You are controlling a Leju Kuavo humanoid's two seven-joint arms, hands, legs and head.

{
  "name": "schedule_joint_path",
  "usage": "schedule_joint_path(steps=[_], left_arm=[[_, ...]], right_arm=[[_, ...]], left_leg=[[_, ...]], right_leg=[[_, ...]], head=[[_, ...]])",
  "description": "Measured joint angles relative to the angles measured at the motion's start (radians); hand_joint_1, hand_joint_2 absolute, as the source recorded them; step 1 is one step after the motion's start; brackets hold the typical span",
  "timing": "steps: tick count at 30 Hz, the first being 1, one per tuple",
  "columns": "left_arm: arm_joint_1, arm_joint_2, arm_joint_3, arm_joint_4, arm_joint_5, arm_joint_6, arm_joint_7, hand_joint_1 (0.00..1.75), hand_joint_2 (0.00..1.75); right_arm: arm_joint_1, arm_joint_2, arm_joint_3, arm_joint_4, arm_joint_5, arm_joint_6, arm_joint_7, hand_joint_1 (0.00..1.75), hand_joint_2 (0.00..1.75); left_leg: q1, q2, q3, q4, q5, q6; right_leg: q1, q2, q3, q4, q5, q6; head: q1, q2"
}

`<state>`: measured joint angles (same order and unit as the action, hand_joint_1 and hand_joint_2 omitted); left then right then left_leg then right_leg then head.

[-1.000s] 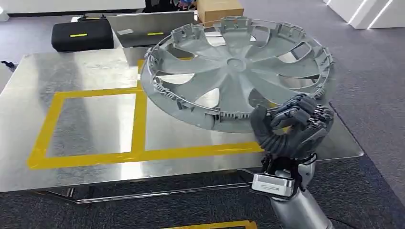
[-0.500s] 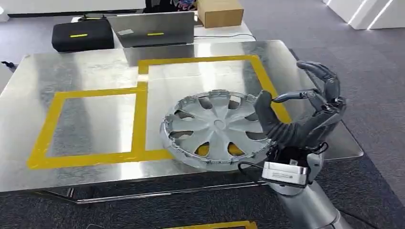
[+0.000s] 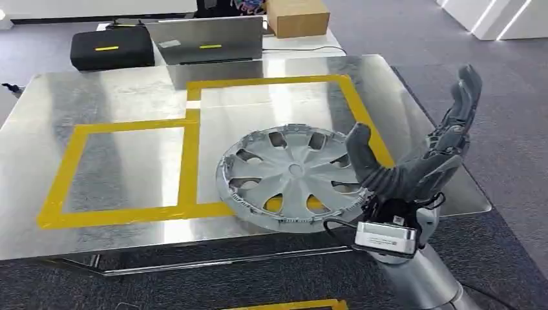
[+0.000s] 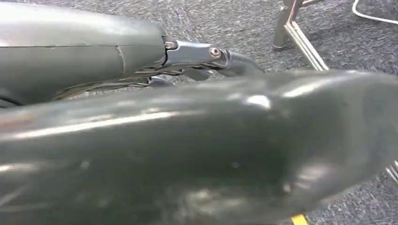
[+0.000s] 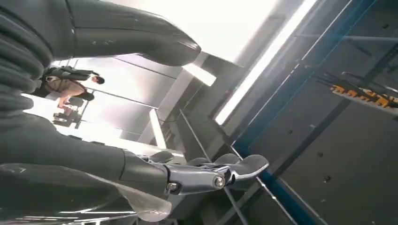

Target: Take the parts from the cabinet and place them on the table.

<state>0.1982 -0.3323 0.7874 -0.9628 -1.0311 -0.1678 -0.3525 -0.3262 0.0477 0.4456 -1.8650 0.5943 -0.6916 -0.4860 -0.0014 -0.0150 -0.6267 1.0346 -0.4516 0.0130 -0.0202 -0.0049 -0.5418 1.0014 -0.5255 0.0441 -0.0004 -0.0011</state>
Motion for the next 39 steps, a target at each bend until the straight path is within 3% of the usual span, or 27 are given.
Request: schedule_joint_path(steps=[8,18,39], left_arm=[[0.003,0.0,0.001,0.002,0.037,0.003,0.009,0.0,0.0],[0.039,-0.016,0.026,-0.01,0.082,-0.012,0.026,0.0,0.0],[0.042,-0.019,0.026,-0.016,0.088,-0.012,0.027,0.0,0.0]], right_arm=[[0.028,-0.017,-0.016,-0.014,0.032,0.0,0.002,0.0,1.75],[0.215,-0.053,-0.209,-0.084,0.008,-0.002,-0.077,0.0,1.75],[0.239,-0.056,-0.241,-0.089,0.01,-0.002,-0.08,0.0,1.75]], left_leg=[[0.0,0.0,0.0,0.0,0.0,0.001],[-0.001,0.0,0.0,0.0,-0.002,0.001],[-0.001,0.0,0.001,0.0,-0.002,0.001]], right_leg=[[0.0,-0.001,0.0,0.0,0.0,0.0],[-0.001,0.0,0.0,-0.001,-0.001,0.0],[-0.001,0.0,0.001,-0.001,-0.001,0.0]], head=[[0.0,0.0],[0.0,0.0],[0.0,0.0]])
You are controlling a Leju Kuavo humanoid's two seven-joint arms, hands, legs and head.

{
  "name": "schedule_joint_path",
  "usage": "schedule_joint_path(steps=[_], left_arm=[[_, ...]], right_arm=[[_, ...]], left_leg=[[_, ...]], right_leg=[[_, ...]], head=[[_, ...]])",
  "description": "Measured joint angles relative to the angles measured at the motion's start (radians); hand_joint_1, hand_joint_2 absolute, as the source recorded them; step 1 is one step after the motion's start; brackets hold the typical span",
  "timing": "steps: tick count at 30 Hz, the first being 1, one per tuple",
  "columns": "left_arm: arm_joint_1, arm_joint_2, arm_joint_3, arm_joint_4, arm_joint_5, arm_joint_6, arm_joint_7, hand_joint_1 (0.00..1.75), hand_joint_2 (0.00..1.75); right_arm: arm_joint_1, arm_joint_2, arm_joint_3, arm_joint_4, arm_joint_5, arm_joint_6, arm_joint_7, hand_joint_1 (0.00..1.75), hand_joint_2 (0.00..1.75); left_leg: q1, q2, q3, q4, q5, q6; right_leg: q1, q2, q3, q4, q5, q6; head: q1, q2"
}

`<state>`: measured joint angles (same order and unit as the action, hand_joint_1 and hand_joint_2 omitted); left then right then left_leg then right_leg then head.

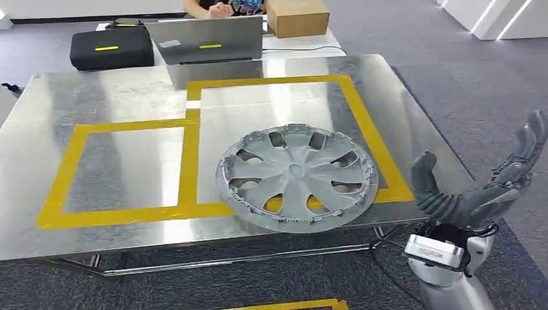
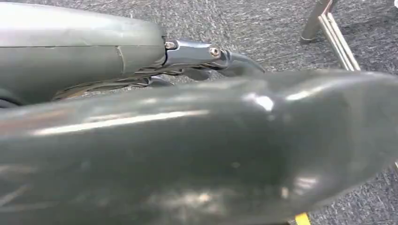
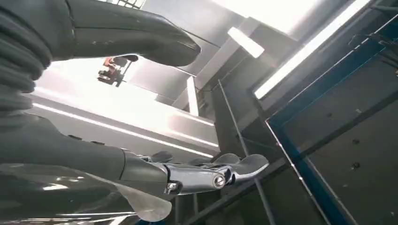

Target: Take the parts from the cabinet and place them on the table.

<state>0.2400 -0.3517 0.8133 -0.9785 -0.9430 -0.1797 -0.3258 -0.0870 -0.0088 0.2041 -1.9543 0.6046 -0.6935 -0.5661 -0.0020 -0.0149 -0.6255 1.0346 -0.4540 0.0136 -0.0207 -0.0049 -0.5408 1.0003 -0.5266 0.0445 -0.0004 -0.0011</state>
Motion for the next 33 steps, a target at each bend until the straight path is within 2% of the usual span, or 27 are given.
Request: schedule_joint_path(steps=[23,30,32,33], left_arm=[[0.0,0.0,0.0,-0.005,0.0,0.0,0.0,0.0,0.0],[0.0,0.0,0.0,-0.005,0.0,0.0,0.0,0.0,0.0],[0.0,0.0,0.0,-0.005,0.0,0.0,0.0,0.0,0.0],[0.0,0.0,0.0,-0.007,0.0,0.0,0.0,0.0,0.0]], right_arm=[[0.001,-0.002,-0.007,-0.002,0.0,0.0,-0.001,0.0,1.75],[0.001,-0.002,-0.007,-0.002,0.0,0.0,-0.001,0.0,1.75],[0.001,-0.002,-0.007,-0.002,0.0,0.0,-0.001,0.0,1.75],[0.001,-0.002,-0.007,-0.005,0.0,0.0,-0.001,0.0,1.75]], left_leg=[[-0.003,0.0,0.0,0.002,-0.001,0.002],[-0.011,0.0,0.0,0.008,-0.009,0.014],[-0.014,0.0,0.001,0.006,-0.01,0.021],[-0.007,0.0,0.012,-0.009,-0.004,0.028]], right_leg=[[-0.002,0.0,0.001,-0.002,0.001,0.002],[-0.01,0.0,0.004,-0.002,-0.002,0.013],[-0.012,-0.001,0.009,-0.01,-0.001,0.022],[-0.011,0.0,0.014,-0.011,-0.005,0.027]], head=[[0.0,0.0],[0.0,0.0],[-0.001,0.0],[0.0,0.0]])
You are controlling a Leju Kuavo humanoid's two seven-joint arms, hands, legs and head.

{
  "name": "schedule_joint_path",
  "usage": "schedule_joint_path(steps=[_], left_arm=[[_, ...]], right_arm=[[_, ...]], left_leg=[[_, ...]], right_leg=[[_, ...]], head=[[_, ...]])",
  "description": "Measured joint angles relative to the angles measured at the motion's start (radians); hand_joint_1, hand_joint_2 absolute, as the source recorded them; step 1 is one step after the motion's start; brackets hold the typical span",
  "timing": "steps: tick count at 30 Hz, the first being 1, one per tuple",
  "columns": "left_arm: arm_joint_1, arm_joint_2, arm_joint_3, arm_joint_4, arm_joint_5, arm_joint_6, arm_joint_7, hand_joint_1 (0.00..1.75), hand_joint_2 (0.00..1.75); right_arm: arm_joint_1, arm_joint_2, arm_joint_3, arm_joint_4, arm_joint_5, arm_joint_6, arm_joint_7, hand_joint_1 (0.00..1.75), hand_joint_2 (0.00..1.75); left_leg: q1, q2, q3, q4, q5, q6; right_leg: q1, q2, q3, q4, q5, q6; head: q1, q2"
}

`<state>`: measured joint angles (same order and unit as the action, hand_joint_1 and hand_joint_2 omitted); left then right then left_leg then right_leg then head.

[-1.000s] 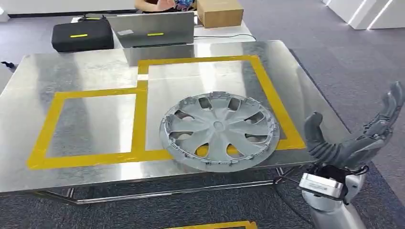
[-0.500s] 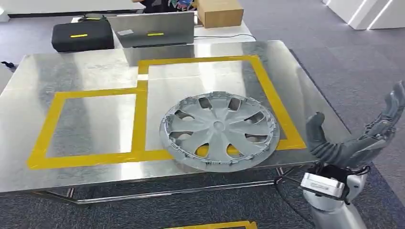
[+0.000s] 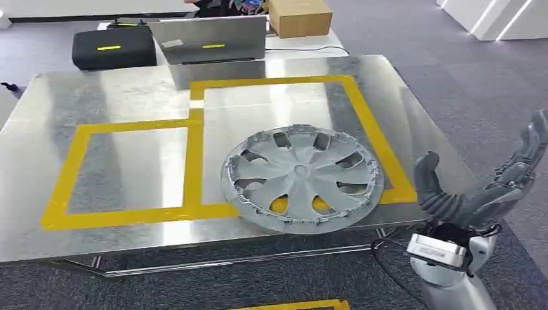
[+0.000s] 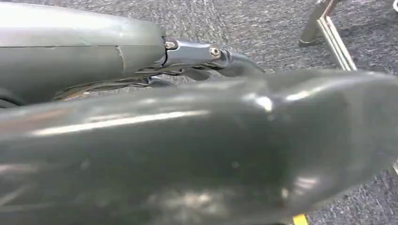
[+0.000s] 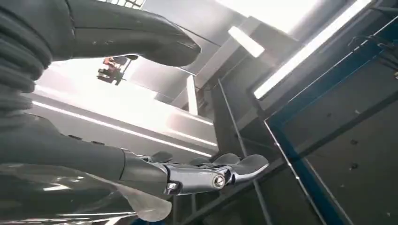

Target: Take the parts from the cabinet and place them on the table.

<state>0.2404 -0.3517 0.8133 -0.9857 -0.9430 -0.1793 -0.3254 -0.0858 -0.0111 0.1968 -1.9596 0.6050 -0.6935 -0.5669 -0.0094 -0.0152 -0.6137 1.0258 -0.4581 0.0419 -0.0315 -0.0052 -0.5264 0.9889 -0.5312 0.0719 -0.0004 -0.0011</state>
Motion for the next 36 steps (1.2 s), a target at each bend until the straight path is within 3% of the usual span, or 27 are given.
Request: schedule_joint_path(steps=[2,4,5,6,7,8,10,11,12,14,15,16,17,19,20,21,22,23,25,26,27,30,31,32,34,35,36], left_arm=[[0.0,-0.002,0.0,-0.001,0.0,0.0,0.0,0.0,0.0],[-0.001,-0.002,0.0,-0.002,0.0,0.0,0.0,0.0,0.0],[0.0,-0.002,0.0,-0.002,0.0,0.0,0.0,0.0,0.0],[0.001,-0.002,0.001,-0.002,0.0,0.0,0.001,0.0,0.0],[0.002,-0.002,0.001,-0.002,0.0,0.0,0.001,0.0,0.0],[0.001,-0.002,0.001,-0.002,0.0,0.0,0.001,0.0,0.0],[0.001,-0.003,0.001,-0.002,0.0,0.0,0.001,0.0,0.0],[0.001,-0.003,0.001,-0.002,0.0,0.0,0.001,0.0,0.0],[0.001,-0.003,0.001,-0.002,0.0,0.0,0.001,0.0,0.0],[0.002,-0.002,0.001,-0.002,0.0,0.0,0.001,0.0,0.0],[0.003,-0.002,0.001,-0.002,0.0,0.0,0.001,0.0,0.0],[0.005,-0.001,0.002,-0.003,0.0,0.0,0.001,0.0,0.0],[0.005,-0.001,0.002,-0.003,0.0,0.0,0.001,0.0,0.0],[0.004,0.0,0.002,-0.003,0.0,0.0,0.001,0.0,0.0],[0.004,0.0,0.001,-0.003,0.0,-0.001,0.001,0.0,0.0],[0.004,0.0,0.001,-0.003,0.0,-0.001,0.001,0.0,0.0],[0.004,0.0,0.001,-0.003,0.0,-0.001,0.001,0.0,0.0],[0.004,0.0,0.001,-0.003,0.0,0.0,0.001,0.0,0.0],[0.004,0.0,0.001,-0.003,0.0,0.0,0.001,0.0,0.0],[0.001,0.0,0.001,-0.003,0.0,0.0,0.001,0.0,0.0],[0.001,0.0,0.001,-0.004,0.0,0.0,0.001,0.0,0.0],[0.002,0.0,0.001,-0.004,0.0,0.0,0.002,0.0,0.0],[0.001,-0.002,0.001,-0.004,0.0,0.0,0.001,0.0,0.0],[0.0,-0.002,0.001,-0.004,0.0,0.0,0.001,0.0,0.0],[-0.001,-0.002,0.001,-0.004,0.0,0.0,0.001,0.0,0.0],[-0.001,-0.002,0.001,-0.004,0.0,0.0,0.001,0.0,0.0],[0.0,-0.002,0.002,-0.004,0.0,0.0,0.001,0.0,0.0]], right_arm=[[-0.002,-0.001,-0.001,-0.003,0.0,0.0,0.0,0.0,1.75],[0.002,-0.002,0.0,-0.003,0.0,0.0,0.0,0.0,1.75],[0.004,-0.003,-0.001,-0.003,0.0,0.0,0.0,0.0,1.75],[0.004,-0.003,-0.001,-0.003,0.0,0.0,0.0,0.0,1.75],[0.004,-0.005,-0.001,-0.003,0.0,0.0,0.0,0.0,1.75],[0.004,-0.005,-0.001,-0.003,0.0,0.0,0.0,0.0,1.75],[0.002,-0.005,-0.001,-0.004,0.0,0.0,0.0,0.0,1.75],[0.001,-0.005,-0.001,-0.004,0.0,0.0,0.0,0.0,1.75],[0.003,-0.005,-0.001,-0.005,0.0,0.0,0.0,0.0,1.75],[0.001,-0.005,-0.001,-0.005,0.0,0.0,0.0,0.0,1.75],[0.002,-0.006,-0.001,-0.005,0.0,0.0,0.0,0.0,1.75],[-0.001,-0.006,-0.002,-0.005,0.0,0.0,0.0,0.0,1.75],[0.0,-0.006,-0.002,-0.005,0.0,0.0,0.0,0.0,1.75],[0.002,-0.006,-0.002,-0.005,0.0,0.0,0.0,0.0,1.75],[0.002,-0.006,-0.002,-0.005,0.0,0.0,0.0,0.0,1.75],[0.002,-0.006,-0.002,-0.005,0.0,0.0,0.0,0.0,1.75],[0.003,-0.006,-0.002,-0.005,0.0,0.0,0.0,0.0,1.75],[0.003,-0.006,-0.002,-0.005,0.0,0.0,0.0,0.0,1.75],[0.002,-0.006,-0.002,-0.005,0.0,0.0,0.0,0.0,1.75],[0.003,-0.006,-0.002,-0.005,0.0,0.0,0.0,0.0,1.75],[0.001,-0.006,-0.002,-0.005,0.0,0.0,0.0,0.0,1.75],[0.002,-0.006,-0.002,-0.005,0.0,0.0,0.0,0.0,1.75],[0.002,-0.006,-0.002,-0.005,0.0,0.0,0.0,0.0,1.75],[0.002,-0.006,-0.003,-0.005,0.0,0.0,0.0,0.0,1.75],[0.002,-0.006,-0.003,-0.005,0.0,0.0,0.0,0.0,1.75],[0.002,-0.006,-0.003,-0.005,0.0,0.0,0.0,0.0,1.75],[0.003,-0.007,-0.004,-0.005,0.0,0.0,0.001,0.0,1.75]], left_leg=[[0.004,0.004,0.013,-0.012,0.008,0.013],[0.001,0.004,0.012,-0.012,0.007,0.013],[-0.001,0.004,0.01,-0.011,0.007,0.014],[-0.003,0.004,0.01,-0.011,0.007,0.014],[-0.003,0.003,0.01,-0.011,0.007,0.014],[-0.003,0.002,0.01,-0.01,0.007,0.014],[-0.003,0.001,0.01,-0.005,0.006,0.01],[-0.008,-0.001,0.006,-0.003,0.005,0.002],[-0.007,-0.001,0.008,-0.003,0.009,-0.005],[-0.004,-0.001,0.006,-0.004,0.017,-0.017],[-0.007,-0.002,0.004,-0.004,0.021,-0.024],[-0.003,0.0,-0.001,0.008,-0.002,-0.031],[-0.001,0.002,-0.013,0.048,-0.049,-0.037],[0.008,0.003,-0.059,0.197,-0.147,-0.049],[0.012,0.003,-0.078,0.268,-0.181,-0.054],[0.015,0.003,-0.078,0.298,-0.191,-0.058],[0.019,0.003,-0.057,0.282,-0.176,-0.06],[0.022,0.004,-0.016,0.223,-0.144,-0.062],[0.028,0.007,0.111,0.024,-0.076,-0.065],[0.023,0.006,0.144,-0.034,-0.1,-0.064],[0.019,0.0,0.134,-0.024,-0.08,-0.051],[0.015,0.001,0.12,-0.023,-0.073,-0.036],[0.022,0.005,0.112,-0.031,-0.06,-0.02],[0.02,0.007,0.103,-0.031,-0.052,-0.012],[0.016,0.008,0.078,-0.03,-0.032,-0.002],[0.013,0.009,0.064,-0.029,-0.022,0.001],[0.009,0.009,0.049,-0.029,-0.011,0.002]], right_leg=[[0.002,0.003,-0.031,0.067,-0.05,-0.006],[0.003,0.003,-0.11,0.231,-0.133,-0.006],[0.004,0.003,-0.143,0.295,-0.153,-0.007],[0.004,0.003,-0.153,0.314,-0.146,-0.008],[0.004,0.003,-0.141,0.286,-0.115,-0.01],[0.005,0.003,-0.11,0.222,-0.071,-0.013],[0.005,0.003,-0.011,0.037,0.0,-0.022],[0.011,0.005,0.015,0.015,-0.004,-0.022],[0.011,0.006,0.005,0.019,0.008,-0.024],[0.015,0.007,0.002,0.013,0.004,-0.032],[0.01,0.006,-0.002,0.007,0.013,-0.043],[0.005,0.001,-0.004,0.004,0.021,-0.051],[0.003,0.0,-0.01,0.004,0.026,-0.059],[0.004,-0.004,-0.024,0.004,0.036,-0.061],[0.004,-0.005,-0.033,0.005,0.042,-0.06],[0.004,-0.007,-0.04,0.007,0.048,-0.059],[0.003,-0.008,-0.049,0.008,0.053,-0.057],[0.002,-0.008,-0.056,0.01,0.057,-0.055],[-0.001,-0.008,-0.066,0.018,0.064,-0.046],[0.002,-0.008,-0.071,0.019,0.069,-0.039],[0.002,-0.008,-0.072,0.017,0.075,-0.031],[0.0,-0.007,-0.072,0.011,0.095,-0.008],[-0.004,-0.004,-0.078,0.018,0.082,-0.004],[-0.003,-0.002,-0.098,0.044,0.039,-0.003],[0.001,0.001,-0.144,0.188,-0.073,-0.003],[0.003,0.001,-0.166,0.265,-0.111,-0.002],[0.005,0.001,-0.176,0.322,-0.126,-0.004]], head=[[0.003,0.0],[0.003,0.0],[0.003,0.0],[0.003,0.0],[0.003,0.0],[0.003,0.0],[0.003,0.0],[0.002,0.0],[0.001,0.0],[0.002,0.0],[0.004,0.0],[0.004,0.0],[-0.002,0.0],[-0.003,0.0],[-0.003,0.0],[-0.002,0.0],[-0.003,0.0],[-0.002,0.0],[-0.003,0.0],[-0.003,0.0],[0.002,0.0],[0.001,0.0],[0.001,0.0],[0.004,0.0],[0.006,0.0],[0.006,0.0],[0.007,0.0]])
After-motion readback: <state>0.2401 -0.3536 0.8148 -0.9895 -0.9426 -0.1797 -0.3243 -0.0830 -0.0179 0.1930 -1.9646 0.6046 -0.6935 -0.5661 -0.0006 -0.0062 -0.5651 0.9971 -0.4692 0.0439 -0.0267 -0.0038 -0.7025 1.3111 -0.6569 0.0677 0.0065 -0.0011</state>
